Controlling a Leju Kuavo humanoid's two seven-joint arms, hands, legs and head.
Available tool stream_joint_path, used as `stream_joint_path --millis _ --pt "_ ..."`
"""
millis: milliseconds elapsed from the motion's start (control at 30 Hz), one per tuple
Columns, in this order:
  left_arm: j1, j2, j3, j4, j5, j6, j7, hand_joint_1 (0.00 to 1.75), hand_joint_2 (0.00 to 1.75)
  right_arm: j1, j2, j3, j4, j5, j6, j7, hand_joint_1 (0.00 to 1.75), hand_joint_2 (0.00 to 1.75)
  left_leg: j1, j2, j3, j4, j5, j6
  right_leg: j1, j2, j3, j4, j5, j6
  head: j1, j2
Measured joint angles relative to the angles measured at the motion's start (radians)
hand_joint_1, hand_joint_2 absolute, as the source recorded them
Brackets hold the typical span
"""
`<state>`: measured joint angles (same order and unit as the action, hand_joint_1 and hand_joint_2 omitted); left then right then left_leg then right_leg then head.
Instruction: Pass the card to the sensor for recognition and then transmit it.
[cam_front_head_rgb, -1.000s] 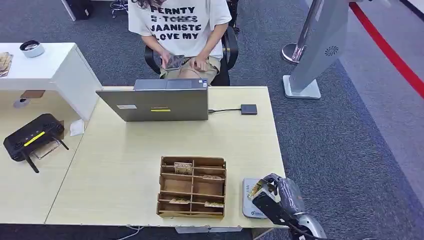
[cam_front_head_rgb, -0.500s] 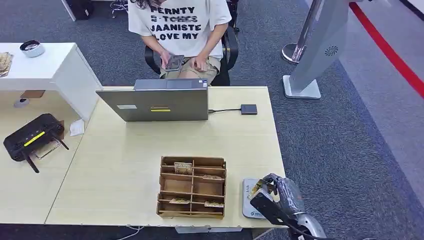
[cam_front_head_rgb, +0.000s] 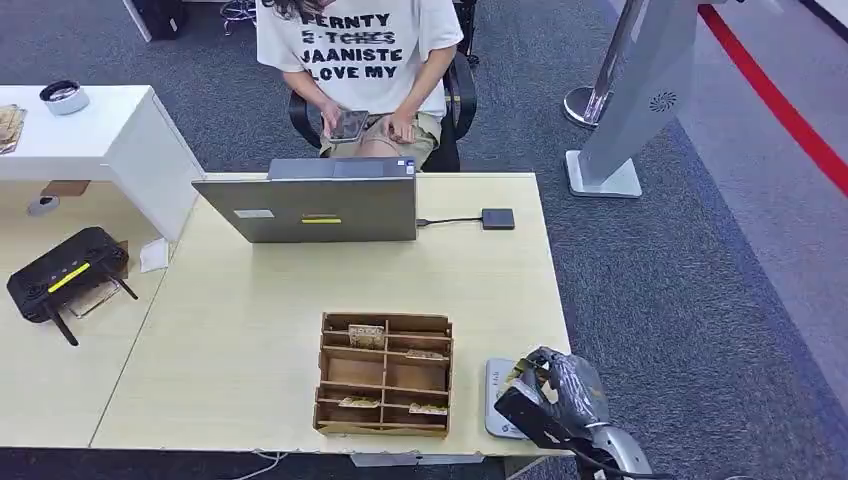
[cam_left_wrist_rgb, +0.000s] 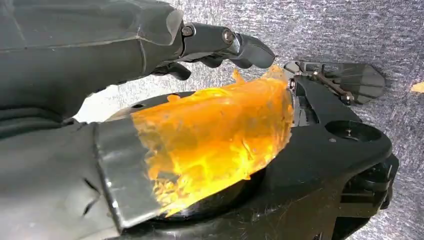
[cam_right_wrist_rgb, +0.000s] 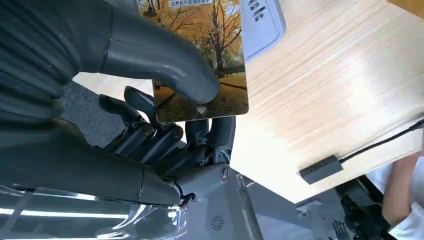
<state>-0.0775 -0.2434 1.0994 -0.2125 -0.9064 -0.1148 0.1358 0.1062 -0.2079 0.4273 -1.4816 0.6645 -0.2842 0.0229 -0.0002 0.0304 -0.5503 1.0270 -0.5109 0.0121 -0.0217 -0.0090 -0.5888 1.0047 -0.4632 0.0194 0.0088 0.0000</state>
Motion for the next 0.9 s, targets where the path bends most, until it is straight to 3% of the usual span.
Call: stream_joint_path --millis 900 --pt "0.0 0.002 0.0 0.0 -0.015 0.003 0.002 0.0 0.0 -0.005 -0.009 0.01 0.063 -0.055 -0.013 -0.005 1.75 1.75 0.0 0.0 0.001 0.0 0.0 0.0 0.0 0.0 0.001 0.0 0.0 0.0 0.0 0.0"
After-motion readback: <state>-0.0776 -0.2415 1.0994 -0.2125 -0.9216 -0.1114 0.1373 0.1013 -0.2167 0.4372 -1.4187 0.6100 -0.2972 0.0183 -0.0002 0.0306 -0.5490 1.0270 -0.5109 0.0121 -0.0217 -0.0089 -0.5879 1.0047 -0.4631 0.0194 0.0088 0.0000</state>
